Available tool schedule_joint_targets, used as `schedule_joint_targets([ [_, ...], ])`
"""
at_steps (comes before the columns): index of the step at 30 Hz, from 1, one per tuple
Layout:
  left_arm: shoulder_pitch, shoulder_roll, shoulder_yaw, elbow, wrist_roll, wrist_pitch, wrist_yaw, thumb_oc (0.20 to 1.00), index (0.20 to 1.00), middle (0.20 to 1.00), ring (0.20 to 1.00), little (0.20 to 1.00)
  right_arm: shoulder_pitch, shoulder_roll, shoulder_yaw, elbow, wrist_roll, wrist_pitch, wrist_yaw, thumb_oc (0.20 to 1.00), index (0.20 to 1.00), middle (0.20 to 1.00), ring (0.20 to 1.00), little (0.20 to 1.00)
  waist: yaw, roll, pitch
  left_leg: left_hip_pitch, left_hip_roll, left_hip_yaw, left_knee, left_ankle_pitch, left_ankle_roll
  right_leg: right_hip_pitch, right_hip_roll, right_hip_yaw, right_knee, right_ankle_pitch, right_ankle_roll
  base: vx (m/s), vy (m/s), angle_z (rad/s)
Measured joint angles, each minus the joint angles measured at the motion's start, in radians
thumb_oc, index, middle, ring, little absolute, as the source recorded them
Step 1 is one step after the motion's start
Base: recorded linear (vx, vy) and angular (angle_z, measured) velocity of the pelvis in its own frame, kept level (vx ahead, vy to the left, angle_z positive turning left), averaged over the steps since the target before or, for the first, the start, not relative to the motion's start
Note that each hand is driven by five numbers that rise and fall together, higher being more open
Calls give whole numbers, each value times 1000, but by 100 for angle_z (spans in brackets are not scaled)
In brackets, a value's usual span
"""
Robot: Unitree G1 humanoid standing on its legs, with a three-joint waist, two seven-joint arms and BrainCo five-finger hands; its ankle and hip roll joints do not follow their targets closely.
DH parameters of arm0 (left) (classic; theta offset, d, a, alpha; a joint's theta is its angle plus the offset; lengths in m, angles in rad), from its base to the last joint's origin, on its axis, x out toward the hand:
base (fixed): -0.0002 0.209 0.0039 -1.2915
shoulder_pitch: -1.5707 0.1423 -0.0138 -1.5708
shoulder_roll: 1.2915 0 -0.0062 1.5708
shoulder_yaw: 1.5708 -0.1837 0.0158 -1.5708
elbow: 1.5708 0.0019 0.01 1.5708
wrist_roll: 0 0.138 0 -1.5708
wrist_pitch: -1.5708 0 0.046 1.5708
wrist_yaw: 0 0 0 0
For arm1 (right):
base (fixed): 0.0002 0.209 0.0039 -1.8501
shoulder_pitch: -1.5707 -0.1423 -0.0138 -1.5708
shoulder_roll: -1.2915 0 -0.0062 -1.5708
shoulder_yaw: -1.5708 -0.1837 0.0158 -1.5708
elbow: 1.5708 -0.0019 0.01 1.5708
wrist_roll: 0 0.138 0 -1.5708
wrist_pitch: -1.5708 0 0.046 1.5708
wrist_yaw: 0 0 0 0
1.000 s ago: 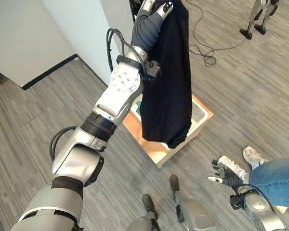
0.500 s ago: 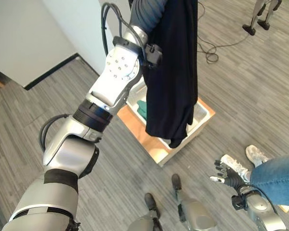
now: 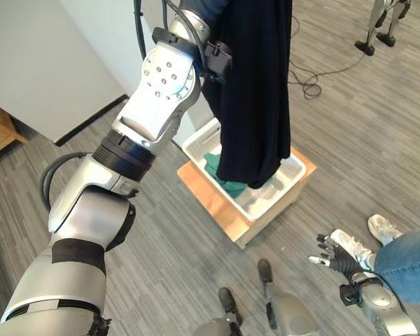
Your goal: Pick up bed clothes into laundry basket.
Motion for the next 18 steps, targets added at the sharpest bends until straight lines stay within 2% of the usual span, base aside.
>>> schedule_joint_targets([
  [8,2,7,-1,1,7,-13,31,200,200,200,200,200,15,-5,2,0,9,-3,-3,1000,1000,1000,1000,1000,-8,-13,7,-100,-12,32,0,6,8,-111,-4,34,0,26,8,-84,-16,-12],
  [10,-1,45,2,12,12,-18,39,200,200,200,200,200,29,-5,2,2,8,-3,-4,1000,1000,1000,1000,1000,-9,-37,30,-126,-12,52,0,8,10,-146,-3,46,1,35,8,-30,-29,-20],
  [14,9,46,4,44,19,-12,50,200,200,200,200,200,53,-6,-1,2,6,-3,-5,1000,1000,1000,1000,1000,-22,-67,85,-138,-9,50,0,9,11,-156,-1,45,1,37,7,-24,-15,-1],
  [15,21,27,13,77,19,-21,54,200,200,200,200,200,54,-7,-1,5,4,-4,-10,1000,1000,1000,1000,1000,-25,-71,100,-138,-9,49,0,8,11,-156,-1,43,1,37,6,-33,-18,2],
  [18,31,21,10,178,20,10,58,200,200,200,200,200,53,-6,0,4,-5,-15,-22,1000,1000,1000,1000,1000,-31,-74,125,-138,-7,49,0,8,10,-156,1,42,1,43,-2,0,0,0],
])
